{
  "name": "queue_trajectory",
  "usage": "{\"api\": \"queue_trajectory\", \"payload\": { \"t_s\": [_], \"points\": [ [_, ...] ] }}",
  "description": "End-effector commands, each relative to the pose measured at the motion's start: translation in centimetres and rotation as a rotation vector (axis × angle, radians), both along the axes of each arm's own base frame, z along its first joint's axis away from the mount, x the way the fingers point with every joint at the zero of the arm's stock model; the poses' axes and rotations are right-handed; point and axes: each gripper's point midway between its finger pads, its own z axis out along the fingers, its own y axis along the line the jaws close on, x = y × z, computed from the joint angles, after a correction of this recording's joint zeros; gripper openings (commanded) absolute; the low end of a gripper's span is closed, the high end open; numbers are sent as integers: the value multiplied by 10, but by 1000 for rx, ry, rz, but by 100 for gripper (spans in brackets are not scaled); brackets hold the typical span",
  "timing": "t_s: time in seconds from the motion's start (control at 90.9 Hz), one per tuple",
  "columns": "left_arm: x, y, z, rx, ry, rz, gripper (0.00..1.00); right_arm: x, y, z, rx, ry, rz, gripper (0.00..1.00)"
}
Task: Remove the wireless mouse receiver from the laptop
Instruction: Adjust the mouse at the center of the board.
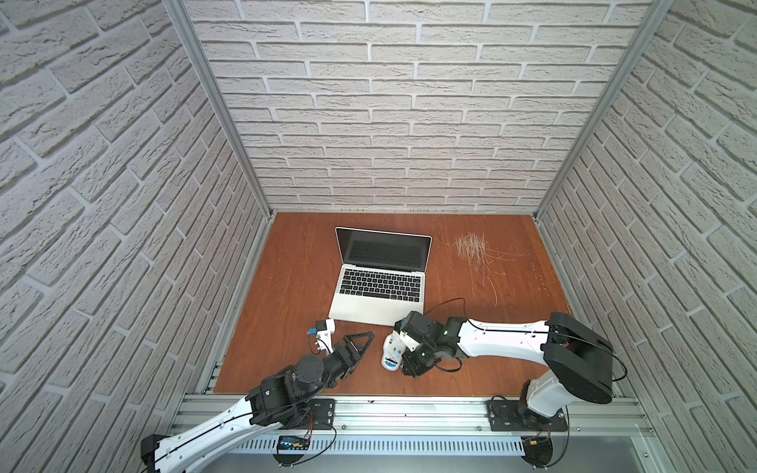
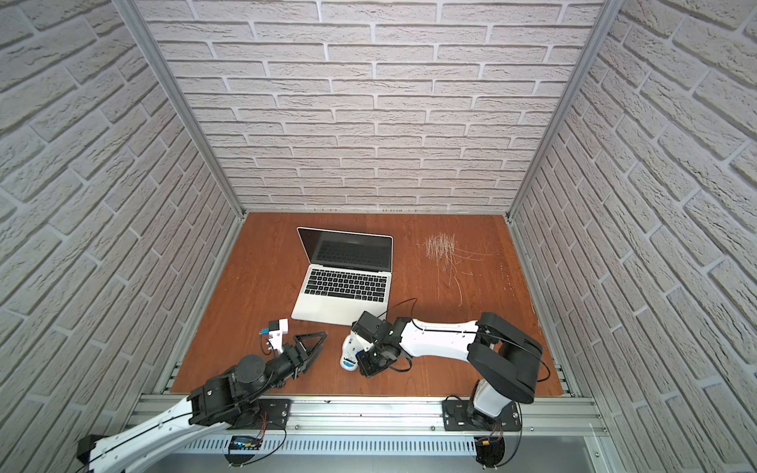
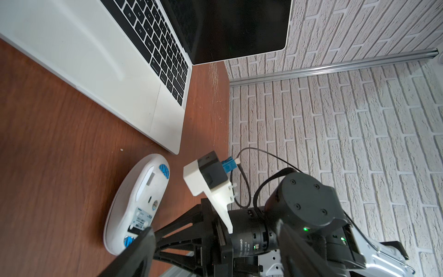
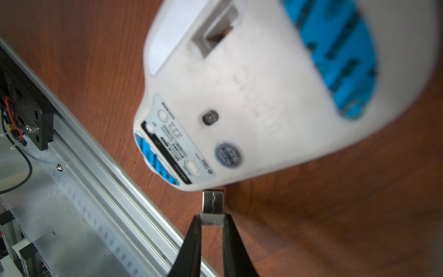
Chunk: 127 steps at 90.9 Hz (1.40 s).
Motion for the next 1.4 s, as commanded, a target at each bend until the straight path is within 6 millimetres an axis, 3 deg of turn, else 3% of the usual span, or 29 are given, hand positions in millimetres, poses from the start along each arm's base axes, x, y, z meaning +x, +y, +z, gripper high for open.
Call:
{"api": "queue_trajectory", "payload": {
  "t_s": [0.0, 0.33, 0.935, 1.144, 1.386],
  "points": [
    [-14, 34, -102, 347, 181, 27, 82, 3, 16, 1, 20, -17, 0, 3],
    [-15, 37, -106, 368, 195, 32, 84, 4, 44, 3, 56, -27, 4, 3],
    [-15, 40, -110, 387, 203, 39, 86, 4, 71, 7, 138, -16, 56, 3],
    [-16, 42, -111, 392, 208, 39, 86, 0, 69, 17, 142, -14, 81, 3],
    [-16, 41, -110, 395, 199, 33, 86, -10, 47, 36, 144, -26, 123, 3]
  ]
}}
